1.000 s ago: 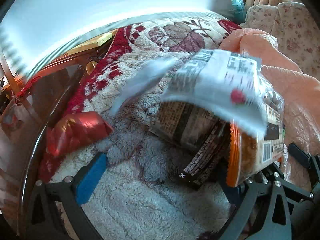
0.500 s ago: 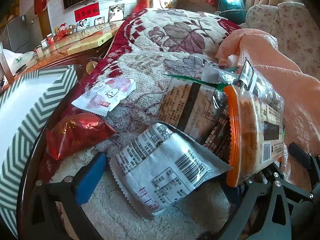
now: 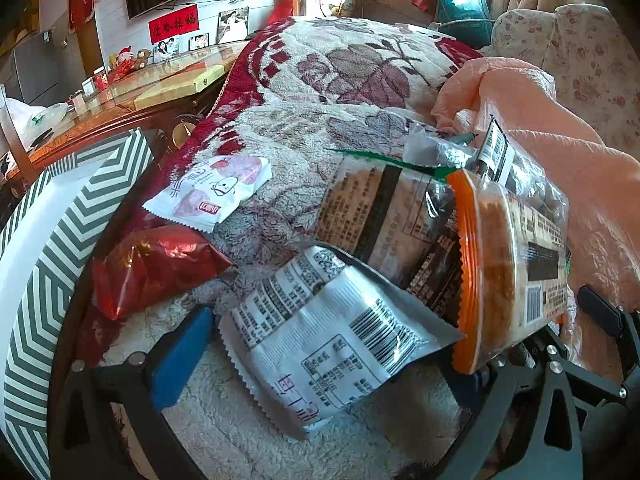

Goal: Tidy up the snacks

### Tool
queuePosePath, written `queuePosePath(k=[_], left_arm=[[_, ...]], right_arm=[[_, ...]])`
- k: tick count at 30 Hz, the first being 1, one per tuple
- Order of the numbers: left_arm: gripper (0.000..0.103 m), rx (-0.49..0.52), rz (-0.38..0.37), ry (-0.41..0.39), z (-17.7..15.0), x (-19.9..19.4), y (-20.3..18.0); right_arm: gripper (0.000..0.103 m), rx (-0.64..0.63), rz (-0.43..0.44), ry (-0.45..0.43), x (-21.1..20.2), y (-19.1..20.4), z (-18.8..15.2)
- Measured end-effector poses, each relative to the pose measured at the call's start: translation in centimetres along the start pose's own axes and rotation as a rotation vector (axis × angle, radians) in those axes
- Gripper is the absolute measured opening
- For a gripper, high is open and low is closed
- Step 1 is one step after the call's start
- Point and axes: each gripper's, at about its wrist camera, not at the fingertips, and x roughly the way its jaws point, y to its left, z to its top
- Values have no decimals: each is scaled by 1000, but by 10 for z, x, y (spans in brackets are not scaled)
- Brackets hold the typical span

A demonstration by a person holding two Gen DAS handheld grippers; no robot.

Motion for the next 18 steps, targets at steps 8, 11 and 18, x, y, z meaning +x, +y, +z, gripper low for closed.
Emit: queuePosePath(k=[8,11,18], left_arm=[[103,0,0,0,0,0,0],[103,0,0,0,0,0,0],[103,0,0,0,0,0,0]], right_arm=[[78,1,-1,1,0,0,0],[78,0,-2,1,0,0,0],[78,0,-3,1,1,0,0]])
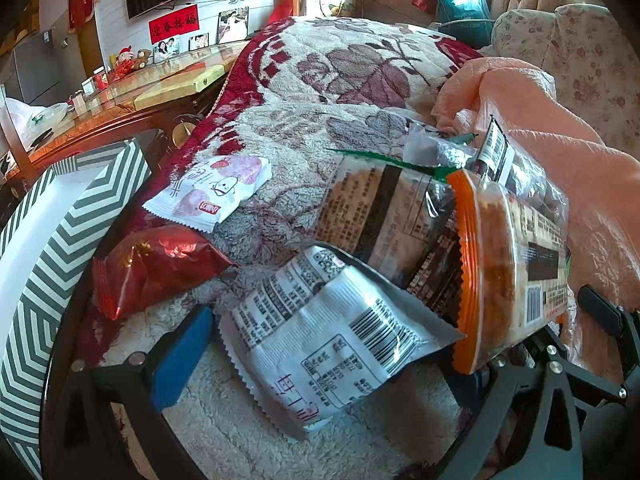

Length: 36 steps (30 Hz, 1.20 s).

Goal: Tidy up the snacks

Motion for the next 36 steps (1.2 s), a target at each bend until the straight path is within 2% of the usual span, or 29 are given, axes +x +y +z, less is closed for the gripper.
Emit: queuePosePath(k=[20,24,27,31,32,36], left_arm=[[103,9,11,7,0,1,2],[103,51,-20,90,-1,-5,0],[103,77,-49,137,-9,-19,7],[103,83,-115,115,-17,-49,34],[103,82,-132,115,-17,-53,42],[103,48,-173,106,-9,-60,73]], right_arm=[[78,0,-2,1,0,1,0],[78,-1,1,6,-2,1,0],[78,-29,25,86,-9,-1,-1],[78,-105,22,200,-24,1,-4],[78,-120,25,206,-29,2,-5],[78,-133,123,190,-53,0,-2]])
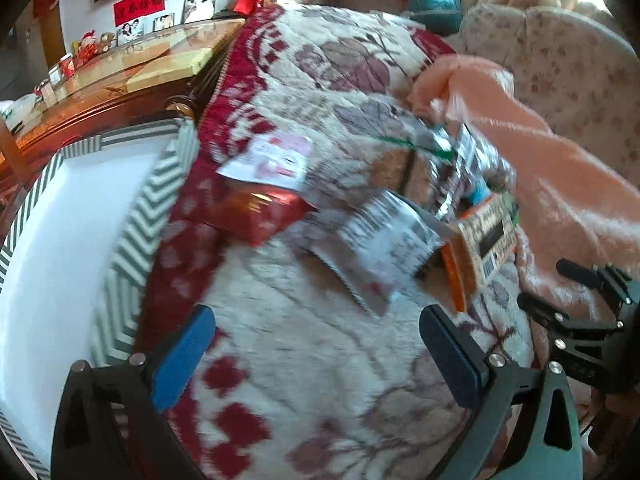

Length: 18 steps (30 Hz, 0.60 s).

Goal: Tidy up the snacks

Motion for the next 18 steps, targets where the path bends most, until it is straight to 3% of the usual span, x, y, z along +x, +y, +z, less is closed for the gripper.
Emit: queuePosePath(k=[4,8,12,16,18], left_arm=[[103,-43,21,-5,14,-1,20],[103,-10,5,-9,32,2,23],[102,85,20,39,48,21,17],[85,148,37,106,54,38,13],[85,158,43,112,56,41,15]], right_arm=[[78,21,150,-28,-9,6,8],[78,-8,179,-56,-10,13,9],[78,-12,195,-37,-7,16,7],[78,9,223,-34,-7,12,8],[78,11,233,-36,-8,12,10]])
